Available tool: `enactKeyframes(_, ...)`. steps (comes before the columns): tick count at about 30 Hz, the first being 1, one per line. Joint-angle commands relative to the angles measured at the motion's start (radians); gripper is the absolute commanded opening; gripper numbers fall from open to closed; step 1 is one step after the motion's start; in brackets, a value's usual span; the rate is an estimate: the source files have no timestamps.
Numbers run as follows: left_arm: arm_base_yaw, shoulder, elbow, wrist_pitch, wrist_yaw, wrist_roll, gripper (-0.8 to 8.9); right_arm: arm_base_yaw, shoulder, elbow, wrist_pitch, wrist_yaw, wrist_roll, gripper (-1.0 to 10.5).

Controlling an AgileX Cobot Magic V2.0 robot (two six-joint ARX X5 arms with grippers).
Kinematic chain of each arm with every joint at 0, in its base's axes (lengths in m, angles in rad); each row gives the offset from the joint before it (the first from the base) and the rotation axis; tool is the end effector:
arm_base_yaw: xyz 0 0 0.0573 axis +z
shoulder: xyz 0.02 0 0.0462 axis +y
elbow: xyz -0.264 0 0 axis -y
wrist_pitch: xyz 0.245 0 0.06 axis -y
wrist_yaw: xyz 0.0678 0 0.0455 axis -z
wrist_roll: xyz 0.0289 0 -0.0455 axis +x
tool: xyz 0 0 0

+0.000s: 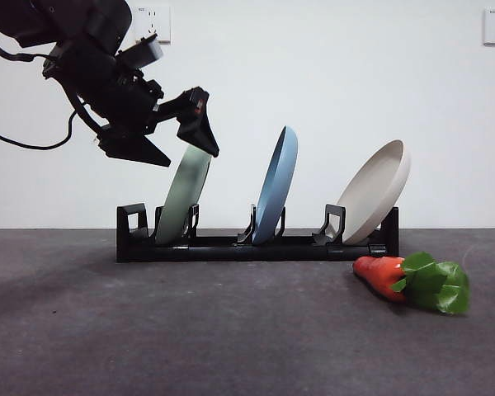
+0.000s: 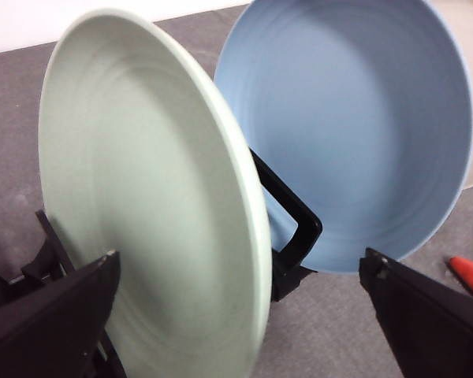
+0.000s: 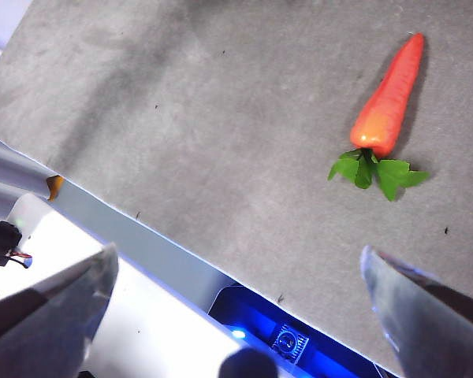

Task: Take the green plate from the plate rack,put the plate on the table,take the carrot from the table,put the carrot in the plate

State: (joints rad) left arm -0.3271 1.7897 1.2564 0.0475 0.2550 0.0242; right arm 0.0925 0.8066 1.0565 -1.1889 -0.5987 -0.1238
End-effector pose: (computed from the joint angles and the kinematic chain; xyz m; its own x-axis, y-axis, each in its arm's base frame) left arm 0.3798 -0.1365 0.2436 0.7293 -0.5138 -0.4518 0.5327 0.8408 -0.0963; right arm 0.1120 0.0267 0.3388 0.4337 0.6062 -0.6666 -0.5038 0.7765 0.3784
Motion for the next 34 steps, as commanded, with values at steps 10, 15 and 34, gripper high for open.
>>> enactKeyframes(10, -0.008, 0.008, 0.003, -0.010, 0.016, 0.032, 0.72, 0.003, -0.002, 0.001, -0.002, 0.001, 0.003, 5.7)
enactKeyframes(15, -0.008, 0.008, 0.003, -0.015, 0.016, 0.032, -0.08, 0.003, -0.002, 0.001, -0.002, 0.001, 0.003, 5.6)
enactKeyframes(34, -0.004, -0.027, 0.042, -0.008, 0.021, 0.020, -0.08, 0.003, -0.002, 0.001, -0.002, 0.001, 0.003, 5.6)
